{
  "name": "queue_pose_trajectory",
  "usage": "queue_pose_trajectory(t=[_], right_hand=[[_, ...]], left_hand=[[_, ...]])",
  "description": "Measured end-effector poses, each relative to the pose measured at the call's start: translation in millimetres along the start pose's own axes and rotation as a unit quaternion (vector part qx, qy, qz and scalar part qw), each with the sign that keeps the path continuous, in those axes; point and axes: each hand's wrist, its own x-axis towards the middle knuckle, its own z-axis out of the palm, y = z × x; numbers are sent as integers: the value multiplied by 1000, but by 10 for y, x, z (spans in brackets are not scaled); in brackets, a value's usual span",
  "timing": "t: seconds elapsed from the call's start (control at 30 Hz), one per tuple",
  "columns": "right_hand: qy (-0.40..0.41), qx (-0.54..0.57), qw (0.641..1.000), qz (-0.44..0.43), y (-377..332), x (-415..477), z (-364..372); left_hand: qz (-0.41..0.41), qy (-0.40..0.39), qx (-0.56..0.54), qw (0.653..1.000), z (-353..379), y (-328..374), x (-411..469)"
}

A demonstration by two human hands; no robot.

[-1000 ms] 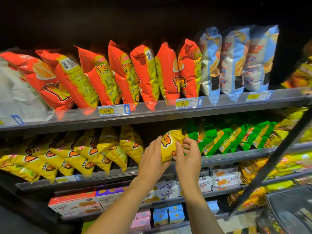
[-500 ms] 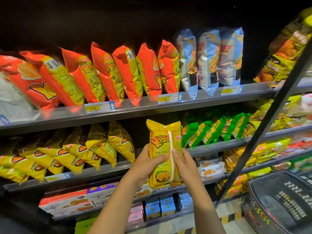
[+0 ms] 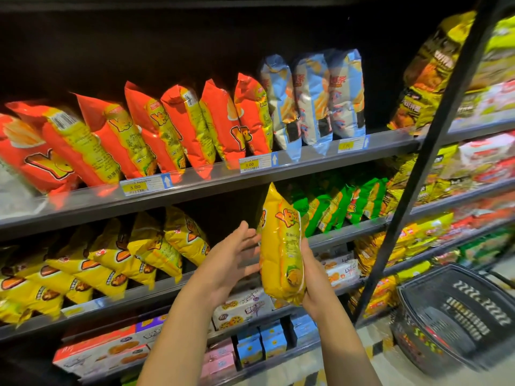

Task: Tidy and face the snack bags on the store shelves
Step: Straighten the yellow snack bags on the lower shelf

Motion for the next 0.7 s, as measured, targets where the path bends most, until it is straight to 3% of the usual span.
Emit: queue_pose_trajectory(t=[0.1,0.2,0.4,0.5,0.6,0.7], right_hand=[[30,-120,991,-57,-55,-35,38],[44,-257,959,-110,-105,-79,118],[1,-361,926,-110,-231,-260,278],[-18,-304,946,-107,-287,-228,195],[-3,-112,991,-73,-310,-186,87],[-12,2,997,-70,-331,-193,53]], left_hand=[[8,5,63,998,115,6,-41],[9,29,104,994,213,-41,-40],[19,116,180,977,251,-120,-17],[-1,112,143,983,144,-104,-20],[-56,71,1,996,45,-81,-62],[-75,29,-109,991,38,-96,-103]])
